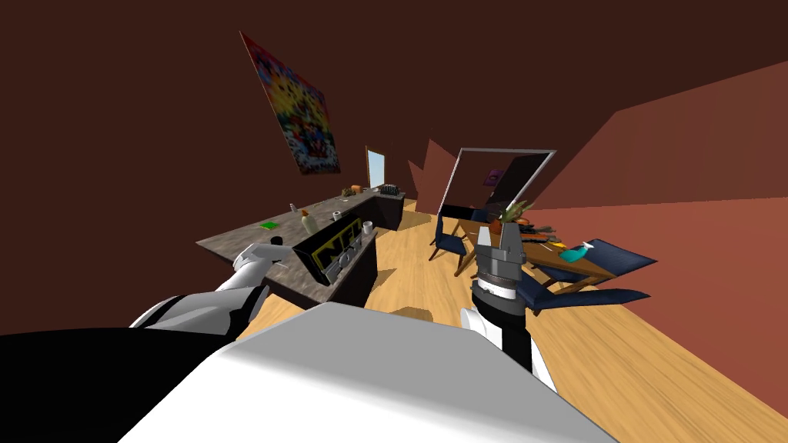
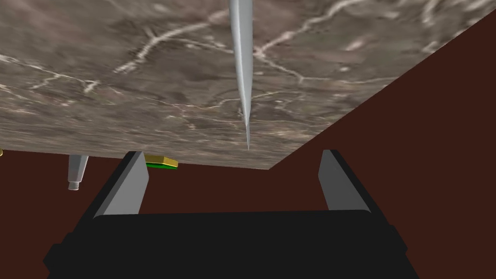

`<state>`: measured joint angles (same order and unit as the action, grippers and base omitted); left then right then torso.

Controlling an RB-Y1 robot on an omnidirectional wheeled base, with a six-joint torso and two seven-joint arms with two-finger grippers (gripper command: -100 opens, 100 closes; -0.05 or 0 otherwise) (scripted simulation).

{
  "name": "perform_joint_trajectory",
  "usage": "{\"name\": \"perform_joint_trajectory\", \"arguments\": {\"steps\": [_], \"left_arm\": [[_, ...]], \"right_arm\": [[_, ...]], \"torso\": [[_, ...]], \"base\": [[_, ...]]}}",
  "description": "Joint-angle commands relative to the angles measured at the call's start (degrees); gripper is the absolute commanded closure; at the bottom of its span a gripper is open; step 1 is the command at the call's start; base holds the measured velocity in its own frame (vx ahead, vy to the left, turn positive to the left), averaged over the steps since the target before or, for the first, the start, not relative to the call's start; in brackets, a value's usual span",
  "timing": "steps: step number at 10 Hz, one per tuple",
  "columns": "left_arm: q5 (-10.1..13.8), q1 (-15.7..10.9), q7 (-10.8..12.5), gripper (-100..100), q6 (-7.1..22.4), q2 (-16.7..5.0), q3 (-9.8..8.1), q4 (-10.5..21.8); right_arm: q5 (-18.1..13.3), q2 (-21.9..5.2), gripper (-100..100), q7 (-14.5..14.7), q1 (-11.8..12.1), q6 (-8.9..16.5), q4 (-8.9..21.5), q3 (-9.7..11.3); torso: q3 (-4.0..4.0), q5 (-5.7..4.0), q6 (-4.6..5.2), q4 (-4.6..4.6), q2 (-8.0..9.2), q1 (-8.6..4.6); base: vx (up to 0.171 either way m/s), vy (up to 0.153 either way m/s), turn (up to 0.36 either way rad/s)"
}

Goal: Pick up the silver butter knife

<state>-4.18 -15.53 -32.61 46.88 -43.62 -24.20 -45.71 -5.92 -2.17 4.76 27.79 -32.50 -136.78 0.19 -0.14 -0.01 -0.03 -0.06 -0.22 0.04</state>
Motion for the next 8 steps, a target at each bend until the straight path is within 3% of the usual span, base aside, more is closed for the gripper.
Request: {"name": "perform_joint_trajectory", "arguments": {"steps": [1, 4, 5, 6, 8], "left_arm": [[0.4, 0.1, -1.4, -100, 2.1, -0.5, -0.56, 1.2], [0.4, -0.2, -2.0, -100, 3.1, -0.7, -0.73, 2.4], [0.4, -0.2, -2.1, 0, 3.1, -0.7, -0.74, 2.6], [3.3, -0.3, -0.2, -100, 1.9, -2.3, 2.13, 2.6], [3.6, -0.3, -0.2, -100, 1.9, -2.3, 4.30, 2.6]], "right_arm": [[0.0, 0.0, 0, 0.0, 0.0, 0.0, 0.0, 0.0], [0.0, 0.0, 0, 0.0, 0.0, 0.0, 0.0, 0.0], [0.0, 0.0, 0, 0.0, 0.0, 0.0, 0.0, 0.0], [0.0, 0.0, 0, 0.0, 0.0, 0.0, 0.0, 0.0], [0.0, 0.0, 0, 0.0, 0.0, 0.0, 0.0, 0.0]], "torso": [[0.00, 0.00, 0.00, 0.00, 0.00, 0.00], [-0.01, 0.00, 0.00, -0.01, -0.02, 0.01], [0.06, 0.00, 0.00, 0.02, 0.11, 0.02], [0.12, 0.00, 0.00, 0.05, 0.21, 0.03], [0.05, 0.00, 0.01, 0.02, 0.09, 0.02]], "base": [[0.085, -0.002, 0.006], [0.063, -0.007, 0.005], [0.006, 0.000, -0.001], [0.045, 0.006, 0.147], [0.042, -0.007, 0.023]]}}
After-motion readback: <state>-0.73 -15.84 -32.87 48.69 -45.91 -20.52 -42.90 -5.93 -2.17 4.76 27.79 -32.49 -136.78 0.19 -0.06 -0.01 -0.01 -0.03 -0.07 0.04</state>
